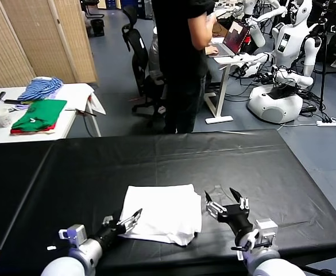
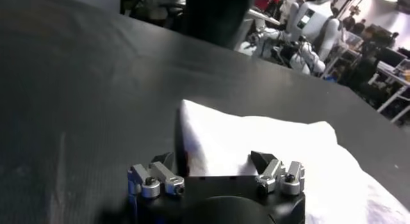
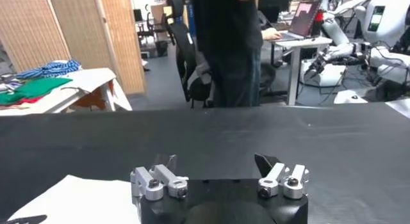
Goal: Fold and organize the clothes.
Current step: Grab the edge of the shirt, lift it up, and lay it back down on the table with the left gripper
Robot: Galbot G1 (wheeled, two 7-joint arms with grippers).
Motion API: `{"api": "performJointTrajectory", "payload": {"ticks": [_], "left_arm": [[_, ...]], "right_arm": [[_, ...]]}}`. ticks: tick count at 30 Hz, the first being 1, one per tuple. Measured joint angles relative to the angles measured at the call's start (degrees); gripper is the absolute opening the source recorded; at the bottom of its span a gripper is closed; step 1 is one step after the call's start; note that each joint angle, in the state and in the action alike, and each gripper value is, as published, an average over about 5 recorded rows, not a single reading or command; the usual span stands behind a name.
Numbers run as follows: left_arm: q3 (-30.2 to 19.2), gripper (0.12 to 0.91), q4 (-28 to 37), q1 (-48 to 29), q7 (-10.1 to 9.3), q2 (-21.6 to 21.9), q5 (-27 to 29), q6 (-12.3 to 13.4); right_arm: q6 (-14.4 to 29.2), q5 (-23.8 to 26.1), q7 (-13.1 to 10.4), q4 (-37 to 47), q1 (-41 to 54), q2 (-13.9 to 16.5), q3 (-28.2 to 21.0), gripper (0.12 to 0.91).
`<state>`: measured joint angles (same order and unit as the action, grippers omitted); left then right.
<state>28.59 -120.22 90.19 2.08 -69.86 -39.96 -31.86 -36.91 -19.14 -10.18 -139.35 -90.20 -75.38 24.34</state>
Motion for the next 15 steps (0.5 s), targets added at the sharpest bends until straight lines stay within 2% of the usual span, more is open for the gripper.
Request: {"api": "performJointTrajectory", "payload": {"ticks": [2,4,12,13,15], "left_arm": [[-0.4,0.865,0.3,-0.1,0.51,-0.3,0.1,-0.3],[-0.8,0.785,0.7,-0.3,0.93,-0.6,0.1,-0.5],[-1.6,0.293,0.9,-0.5,1.78,-1.2,-1.2,-1.2],[-1.5,0.244,0.8,-0.5,1.73,-1.1,-1.6,-1.3],[-1.2,0.198,0.5,-0.4,1.34,-0.9,-2.4,-1.3]], "right_arm": [[0.0,0.0,0.0,0.0,-0.2,-0.1,0.2,0.907],[0.1,0.0,0.0,0.0,-0.3,-0.2,0.3,0.907],[0.1,0.1,0.0,0.0,-0.5,-0.9,0.2,0.907],[0.1,0.1,0.0,0.1,-0.5,-0.9,0.1,0.907],[0.1,0.1,0.0,0.1,-0.5,-1.0,0.1,0.907]]}}
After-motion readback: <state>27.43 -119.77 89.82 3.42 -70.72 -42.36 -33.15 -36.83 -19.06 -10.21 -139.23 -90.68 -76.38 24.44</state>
